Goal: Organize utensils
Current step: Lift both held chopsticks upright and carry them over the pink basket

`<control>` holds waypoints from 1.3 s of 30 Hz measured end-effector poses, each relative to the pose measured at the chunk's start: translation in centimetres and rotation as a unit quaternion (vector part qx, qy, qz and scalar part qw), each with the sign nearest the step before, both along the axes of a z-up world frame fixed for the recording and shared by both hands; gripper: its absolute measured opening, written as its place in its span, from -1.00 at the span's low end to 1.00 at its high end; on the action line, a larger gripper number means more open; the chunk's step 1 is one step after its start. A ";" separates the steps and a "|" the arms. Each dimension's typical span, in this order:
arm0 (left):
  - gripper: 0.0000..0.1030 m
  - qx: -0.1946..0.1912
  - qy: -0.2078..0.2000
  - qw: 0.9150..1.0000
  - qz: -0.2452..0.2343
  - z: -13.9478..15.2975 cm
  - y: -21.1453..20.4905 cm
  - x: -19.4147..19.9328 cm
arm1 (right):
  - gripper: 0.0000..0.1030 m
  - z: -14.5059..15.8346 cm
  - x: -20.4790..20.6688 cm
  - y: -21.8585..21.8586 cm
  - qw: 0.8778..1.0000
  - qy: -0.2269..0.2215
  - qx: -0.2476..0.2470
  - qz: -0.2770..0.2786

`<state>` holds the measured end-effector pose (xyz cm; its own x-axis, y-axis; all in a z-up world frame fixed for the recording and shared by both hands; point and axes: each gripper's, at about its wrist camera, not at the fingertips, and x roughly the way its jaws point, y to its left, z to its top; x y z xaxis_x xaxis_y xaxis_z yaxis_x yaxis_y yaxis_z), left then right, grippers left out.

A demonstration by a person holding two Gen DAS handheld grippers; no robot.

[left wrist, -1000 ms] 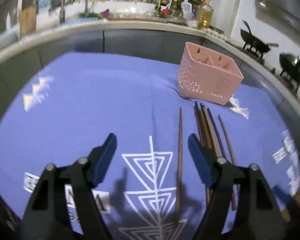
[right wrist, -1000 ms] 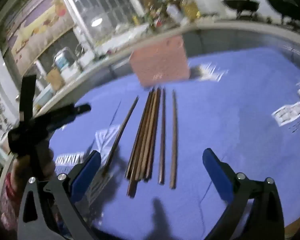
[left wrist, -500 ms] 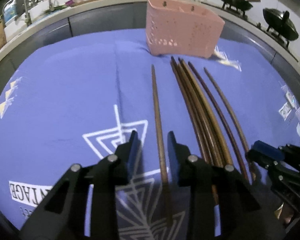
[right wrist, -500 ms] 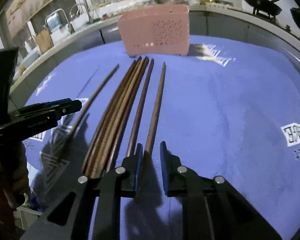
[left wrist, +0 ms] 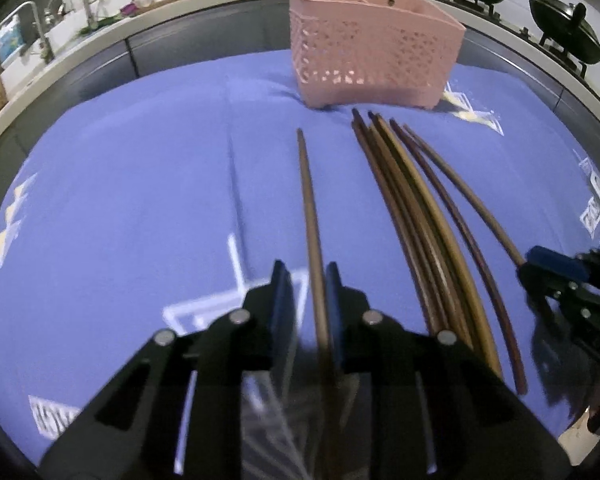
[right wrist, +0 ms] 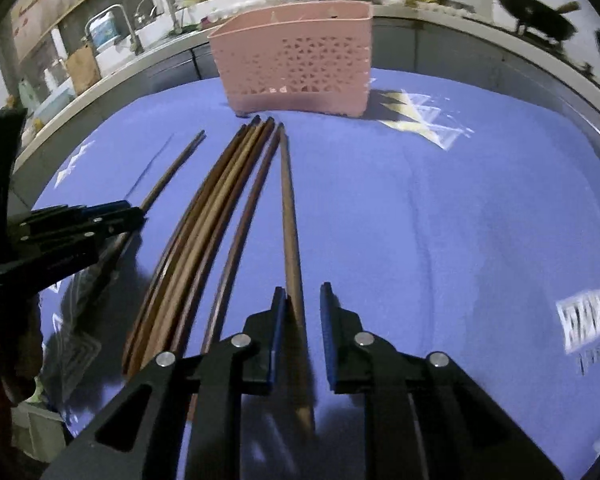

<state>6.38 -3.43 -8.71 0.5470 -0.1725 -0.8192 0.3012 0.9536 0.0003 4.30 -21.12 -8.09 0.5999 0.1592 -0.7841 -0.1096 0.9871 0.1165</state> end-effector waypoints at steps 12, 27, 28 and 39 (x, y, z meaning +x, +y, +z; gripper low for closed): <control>-0.87 0.004 0.003 0.999 -0.035 0.6 -1.9 8.7 | -0.90 1.1 14.1 2.1 0.997 0.034 -0.010 0.072; -0.90 -0.142 -0.198 0.969 -0.040 15.7 4.0 -1.1 | -0.91 14.0 1.5 -4.4 0.965 -0.251 0.078 0.001; -0.90 -0.142 -0.207 0.967 -0.040 16.2 4.0 -2.0 | -0.91 14.3 0.5 -4.7 0.962 -0.264 0.075 -0.005; -0.90 -0.138 -0.223 0.964 -0.049 16.0 4.3 -5.3 | -0.91 13.9 -0.3 -3.0 0.957 -0.284 0.057 -0.017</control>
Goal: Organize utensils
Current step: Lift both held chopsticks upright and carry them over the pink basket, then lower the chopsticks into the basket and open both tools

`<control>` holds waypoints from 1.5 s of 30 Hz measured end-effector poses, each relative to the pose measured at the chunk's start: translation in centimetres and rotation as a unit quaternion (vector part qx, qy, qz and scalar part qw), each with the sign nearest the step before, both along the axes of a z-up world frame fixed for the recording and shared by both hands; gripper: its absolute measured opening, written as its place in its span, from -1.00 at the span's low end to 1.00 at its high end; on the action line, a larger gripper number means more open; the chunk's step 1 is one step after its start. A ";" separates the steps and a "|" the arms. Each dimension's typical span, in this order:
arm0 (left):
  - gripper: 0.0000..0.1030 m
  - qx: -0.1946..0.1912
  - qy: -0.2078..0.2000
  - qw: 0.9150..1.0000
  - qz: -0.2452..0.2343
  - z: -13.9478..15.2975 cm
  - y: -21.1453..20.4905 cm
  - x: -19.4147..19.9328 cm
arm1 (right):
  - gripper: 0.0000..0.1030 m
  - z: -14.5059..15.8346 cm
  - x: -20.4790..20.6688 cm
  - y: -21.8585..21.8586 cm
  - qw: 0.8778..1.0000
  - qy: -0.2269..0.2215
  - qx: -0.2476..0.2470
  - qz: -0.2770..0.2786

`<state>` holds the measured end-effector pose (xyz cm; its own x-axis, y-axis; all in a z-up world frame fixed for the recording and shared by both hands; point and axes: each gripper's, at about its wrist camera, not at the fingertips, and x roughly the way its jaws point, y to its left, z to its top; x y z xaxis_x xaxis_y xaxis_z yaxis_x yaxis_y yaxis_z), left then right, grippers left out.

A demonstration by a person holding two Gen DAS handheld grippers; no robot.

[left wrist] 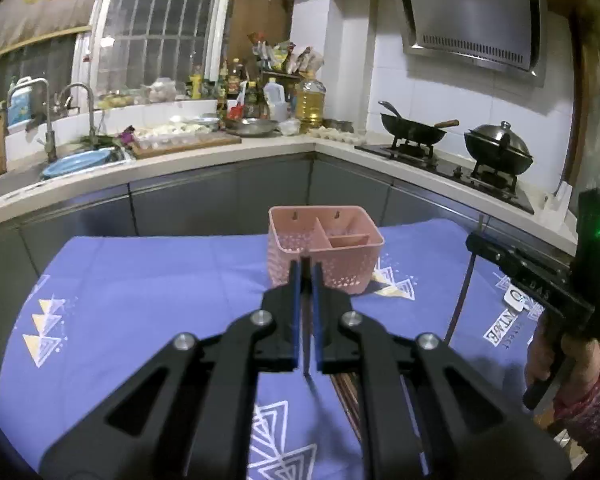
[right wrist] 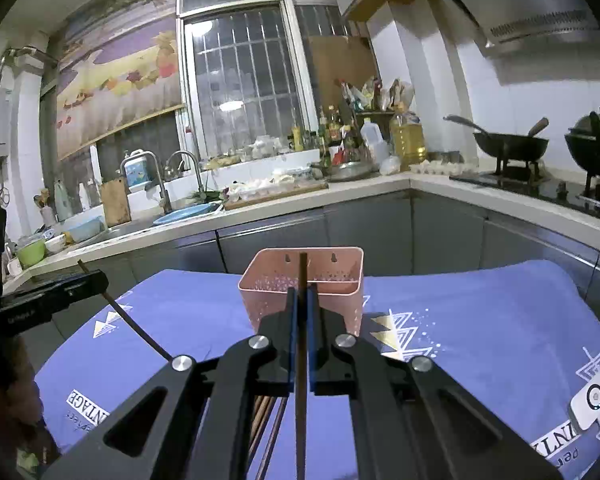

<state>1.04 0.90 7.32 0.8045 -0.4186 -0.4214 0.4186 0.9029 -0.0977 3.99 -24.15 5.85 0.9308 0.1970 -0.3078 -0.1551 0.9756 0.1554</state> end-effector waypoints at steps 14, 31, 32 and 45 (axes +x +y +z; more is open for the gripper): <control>-0.90 -0.043 -0.035 0.998 -0.021 10.5 -2.9 8.7 | -0.91 11.9 9.1 1.0 0.993 -0.088 0.060 0.049; -0.90 -0.009 0.067 0.998 -0.005 3.2 -7.2 20.5 | -0.89 1.7 20.3 2.4 0.999 -0.001 0.023 0.034; -0.89 -0.007 0.081 0.997 -0.003 2.5 -7.3 20.8 | -0.87 1.5 20.2 2.5 0.999 0.002 0.025 0.034; -0.04 -0.074 0.061 0.994 0.055 3.6 -2.1 15.4 | 0.36 4.4 12.1 -0.9 0.991 -0.041 0.125 -0.006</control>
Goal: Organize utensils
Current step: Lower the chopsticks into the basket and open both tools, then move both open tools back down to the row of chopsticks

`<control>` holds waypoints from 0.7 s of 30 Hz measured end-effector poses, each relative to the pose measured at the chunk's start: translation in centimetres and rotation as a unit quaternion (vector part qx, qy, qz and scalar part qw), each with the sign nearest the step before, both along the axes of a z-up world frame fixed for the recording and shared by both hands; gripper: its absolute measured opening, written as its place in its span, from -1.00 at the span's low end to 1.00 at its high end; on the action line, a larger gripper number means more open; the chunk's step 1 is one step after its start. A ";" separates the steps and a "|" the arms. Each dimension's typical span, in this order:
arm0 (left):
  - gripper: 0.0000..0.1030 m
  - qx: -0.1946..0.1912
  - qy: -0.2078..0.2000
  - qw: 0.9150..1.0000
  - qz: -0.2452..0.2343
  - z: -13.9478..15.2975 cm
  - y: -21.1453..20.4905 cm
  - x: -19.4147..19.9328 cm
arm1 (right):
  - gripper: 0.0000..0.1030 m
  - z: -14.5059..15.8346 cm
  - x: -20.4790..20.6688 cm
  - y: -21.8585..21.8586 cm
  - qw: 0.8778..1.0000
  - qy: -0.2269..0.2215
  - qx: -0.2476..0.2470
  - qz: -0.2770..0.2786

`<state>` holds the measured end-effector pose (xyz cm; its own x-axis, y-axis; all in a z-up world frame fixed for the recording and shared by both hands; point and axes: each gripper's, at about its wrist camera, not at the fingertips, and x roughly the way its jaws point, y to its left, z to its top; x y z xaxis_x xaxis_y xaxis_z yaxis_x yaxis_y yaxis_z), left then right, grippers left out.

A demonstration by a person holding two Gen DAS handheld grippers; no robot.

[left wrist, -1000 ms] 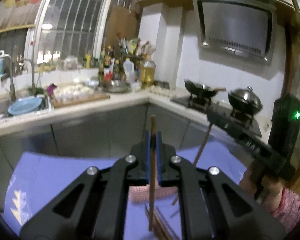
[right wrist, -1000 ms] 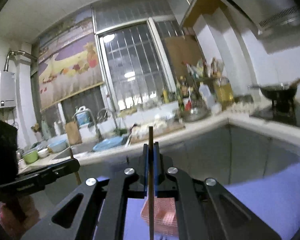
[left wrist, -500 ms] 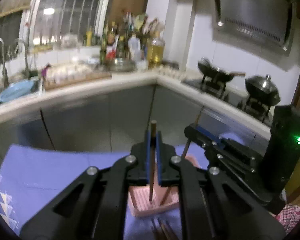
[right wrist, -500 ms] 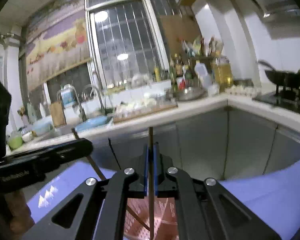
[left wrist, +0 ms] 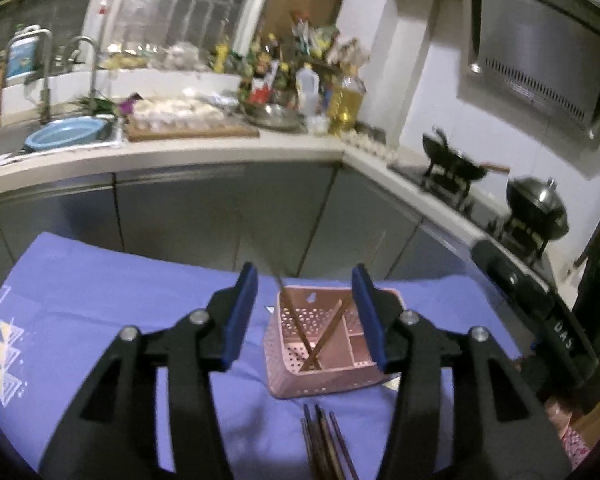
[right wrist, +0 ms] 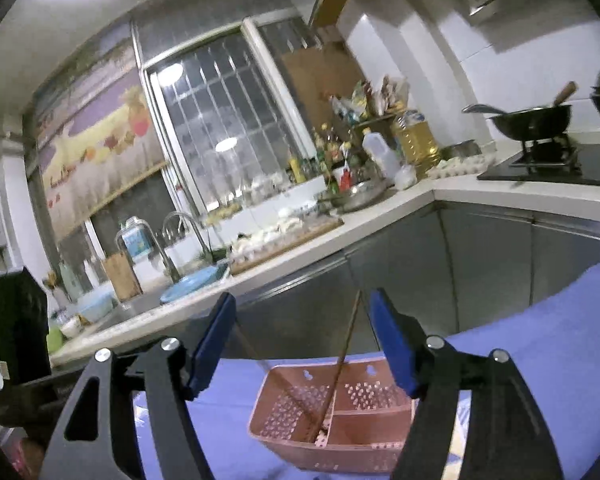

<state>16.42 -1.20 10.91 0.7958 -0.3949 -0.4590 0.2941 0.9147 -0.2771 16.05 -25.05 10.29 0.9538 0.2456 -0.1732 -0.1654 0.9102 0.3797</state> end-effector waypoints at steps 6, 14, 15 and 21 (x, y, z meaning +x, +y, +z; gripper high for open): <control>-0.03 -0.009 0.000 1.000 0.009 -2.8 2.6 -6.7 | 0.36 -3.3 -6.3 -0.2 1.000 0.016 -0.001 -0.011; -0.20 0.033 0.137 0.988 -0.067 -13.9 0.1 -13.1 | -0.59 -15.2 -12.2 2.8 0.976 0.208 -0.064 0.029; -0.26 0.037 0.145 0.986 -0.076 -14.6 -0.3 -13.6 | -0.61 -16.1 -12.6 3.0 0.972 0.221 -0.066 0.034; -0.28 0.063 0.167 0.979 -0.097 -17.5 -2.0 -15.9 | -0.62 -18.3 -15.8 5.3 0.961 0.251 -0.101 0.056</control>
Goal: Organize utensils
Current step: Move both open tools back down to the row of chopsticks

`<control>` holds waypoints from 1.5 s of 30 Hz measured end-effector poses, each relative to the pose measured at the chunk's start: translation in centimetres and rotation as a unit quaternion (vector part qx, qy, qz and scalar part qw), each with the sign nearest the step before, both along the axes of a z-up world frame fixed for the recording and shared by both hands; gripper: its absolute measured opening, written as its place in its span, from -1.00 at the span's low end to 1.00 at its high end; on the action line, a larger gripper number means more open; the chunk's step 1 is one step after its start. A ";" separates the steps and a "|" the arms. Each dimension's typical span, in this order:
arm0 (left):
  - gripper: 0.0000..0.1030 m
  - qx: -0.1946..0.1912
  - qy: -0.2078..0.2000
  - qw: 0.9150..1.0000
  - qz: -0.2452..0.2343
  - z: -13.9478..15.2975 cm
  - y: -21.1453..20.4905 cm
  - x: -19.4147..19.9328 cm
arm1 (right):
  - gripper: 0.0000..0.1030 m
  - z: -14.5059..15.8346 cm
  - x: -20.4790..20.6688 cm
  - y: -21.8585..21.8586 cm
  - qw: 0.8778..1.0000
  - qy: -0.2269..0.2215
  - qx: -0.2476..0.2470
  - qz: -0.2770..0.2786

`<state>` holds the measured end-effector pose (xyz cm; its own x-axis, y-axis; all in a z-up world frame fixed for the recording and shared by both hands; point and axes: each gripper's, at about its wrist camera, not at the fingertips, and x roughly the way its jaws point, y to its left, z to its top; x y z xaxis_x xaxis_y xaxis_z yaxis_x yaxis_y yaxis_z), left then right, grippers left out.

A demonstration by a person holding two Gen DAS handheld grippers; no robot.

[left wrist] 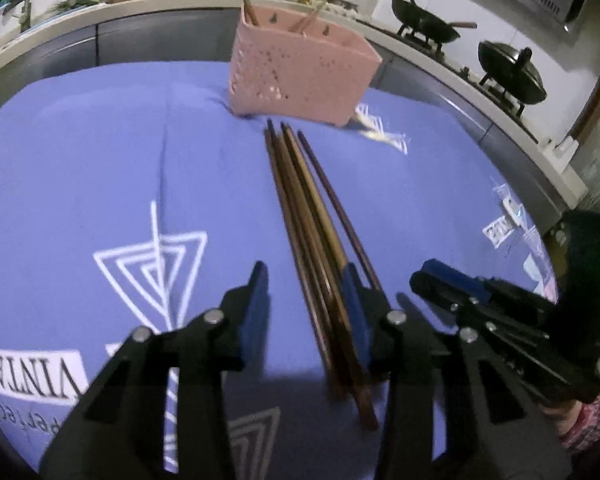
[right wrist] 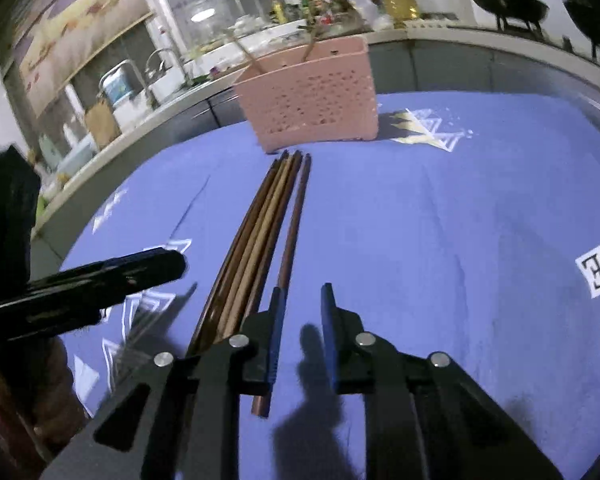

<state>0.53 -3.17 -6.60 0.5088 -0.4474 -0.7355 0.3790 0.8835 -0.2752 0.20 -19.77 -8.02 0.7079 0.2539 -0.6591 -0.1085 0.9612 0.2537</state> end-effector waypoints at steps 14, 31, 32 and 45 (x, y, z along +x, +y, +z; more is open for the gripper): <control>-0.28 0.096 -0.009 0.995 0.030 -2.5 -1.6 -1.1 | -0.62 -0.7 -0.2 2.2 0.998 0.016 -0.044 0.031; -0.30 0.119 -0.015 0.992 0.049 -2.6 -1.8 -1.0 | -0.62 -1.1 -0.3 1.7 0.997 0.008 -0.074 0.003; -0.30 0.109 -0.009 0.993 0.047 -2.5 -1.7 -0.9 | -0.62 -1.0 -0.3 1.8 0.997 0.007 -0.072 0.003; -0.30 0.100 -0.007 0.995 0.029 -2.7 -2.9 -1.3 | -0.62 -0.9 -0.9 2.8 0.997 -0.005 -0.078 0.012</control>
<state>-0.81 -6.11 -9.29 0.5411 -0.2631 -0.7988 0.3285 0.9404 -0.0872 -0.73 -17.00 -8.89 0.7091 0.1664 -0.6852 -0.1346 0.9858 0.1002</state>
